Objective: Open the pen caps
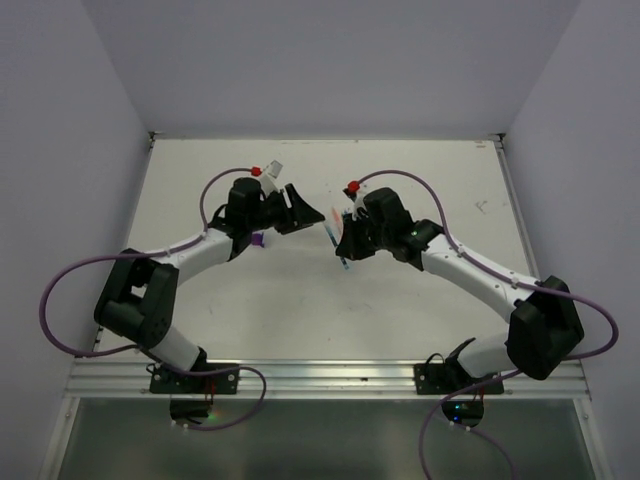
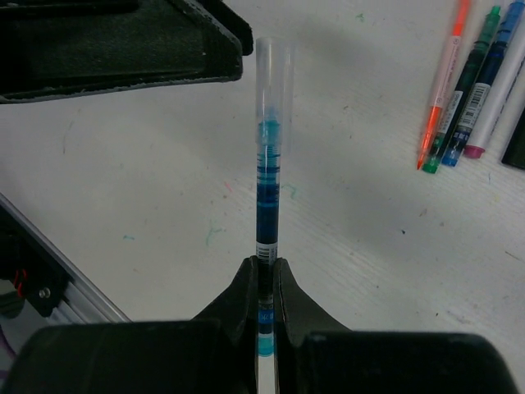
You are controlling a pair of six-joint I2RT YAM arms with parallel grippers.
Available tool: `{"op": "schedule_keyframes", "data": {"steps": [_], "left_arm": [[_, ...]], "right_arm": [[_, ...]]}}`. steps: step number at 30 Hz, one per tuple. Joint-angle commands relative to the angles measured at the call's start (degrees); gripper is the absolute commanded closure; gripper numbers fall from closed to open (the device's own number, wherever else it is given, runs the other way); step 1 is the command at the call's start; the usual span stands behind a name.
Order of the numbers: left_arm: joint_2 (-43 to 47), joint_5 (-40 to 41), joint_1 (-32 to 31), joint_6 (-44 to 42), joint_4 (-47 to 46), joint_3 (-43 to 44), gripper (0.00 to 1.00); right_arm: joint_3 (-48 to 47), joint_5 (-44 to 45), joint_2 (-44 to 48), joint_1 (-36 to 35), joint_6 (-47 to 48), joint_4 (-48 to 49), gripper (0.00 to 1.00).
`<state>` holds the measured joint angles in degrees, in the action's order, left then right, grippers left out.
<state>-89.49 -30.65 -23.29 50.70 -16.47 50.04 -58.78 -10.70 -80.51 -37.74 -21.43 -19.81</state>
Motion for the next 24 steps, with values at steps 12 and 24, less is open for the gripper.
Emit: {"op": "schedule_keyframes", "data": {"steps": [12,24], "left_arm": [[-4.2,-1.5,-1.8,3.3,-5.2,3.0,0.47],[-2.7,-2.9,-1.9,4.1,-4.9,2.2,1.00]], "right_arm": [[-2.8,-2.7,-1.0,-1.7,-1.2,3.4,1.00],[-4.0,-2.0,-2.8,-2.2,-1.6,6.8,0.89]]}}
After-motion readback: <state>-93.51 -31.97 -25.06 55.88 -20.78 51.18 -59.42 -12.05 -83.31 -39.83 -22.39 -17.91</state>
